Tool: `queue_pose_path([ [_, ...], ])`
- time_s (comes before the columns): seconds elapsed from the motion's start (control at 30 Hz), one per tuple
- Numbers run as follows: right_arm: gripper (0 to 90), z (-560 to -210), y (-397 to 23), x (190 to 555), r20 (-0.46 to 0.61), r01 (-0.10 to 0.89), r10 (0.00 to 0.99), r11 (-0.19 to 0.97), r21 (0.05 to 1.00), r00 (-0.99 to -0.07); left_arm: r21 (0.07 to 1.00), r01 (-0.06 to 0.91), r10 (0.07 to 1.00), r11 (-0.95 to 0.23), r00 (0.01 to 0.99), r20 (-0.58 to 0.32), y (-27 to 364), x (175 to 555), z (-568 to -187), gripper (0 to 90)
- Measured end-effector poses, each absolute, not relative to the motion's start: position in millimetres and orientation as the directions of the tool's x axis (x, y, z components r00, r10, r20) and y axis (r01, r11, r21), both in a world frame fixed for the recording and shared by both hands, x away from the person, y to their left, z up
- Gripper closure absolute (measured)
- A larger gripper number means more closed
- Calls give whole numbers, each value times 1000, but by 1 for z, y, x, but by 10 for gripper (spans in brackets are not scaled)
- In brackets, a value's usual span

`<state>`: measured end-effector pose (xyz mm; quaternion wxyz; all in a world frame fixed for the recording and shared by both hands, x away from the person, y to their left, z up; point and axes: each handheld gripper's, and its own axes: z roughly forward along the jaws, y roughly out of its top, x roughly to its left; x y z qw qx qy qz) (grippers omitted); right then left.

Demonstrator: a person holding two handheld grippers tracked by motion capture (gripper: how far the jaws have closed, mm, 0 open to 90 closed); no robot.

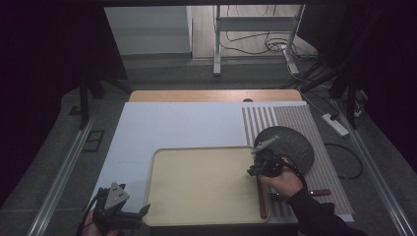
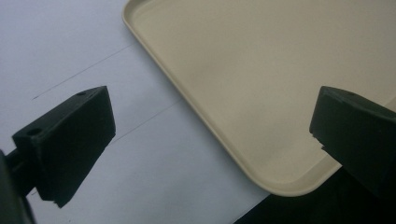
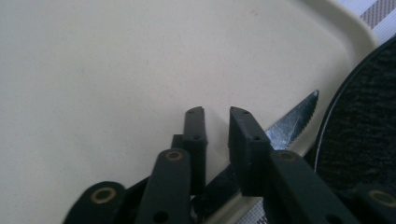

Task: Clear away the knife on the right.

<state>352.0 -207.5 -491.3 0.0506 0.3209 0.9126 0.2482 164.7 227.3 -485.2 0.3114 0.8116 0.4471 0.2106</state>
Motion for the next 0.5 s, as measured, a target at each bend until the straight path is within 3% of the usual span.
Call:
queue_pose_path([
  [0.5,405,-473,-216,338,-4,520,624,654,550,-781,703,598,862,-384,505,41,230,165,-485,1],
])
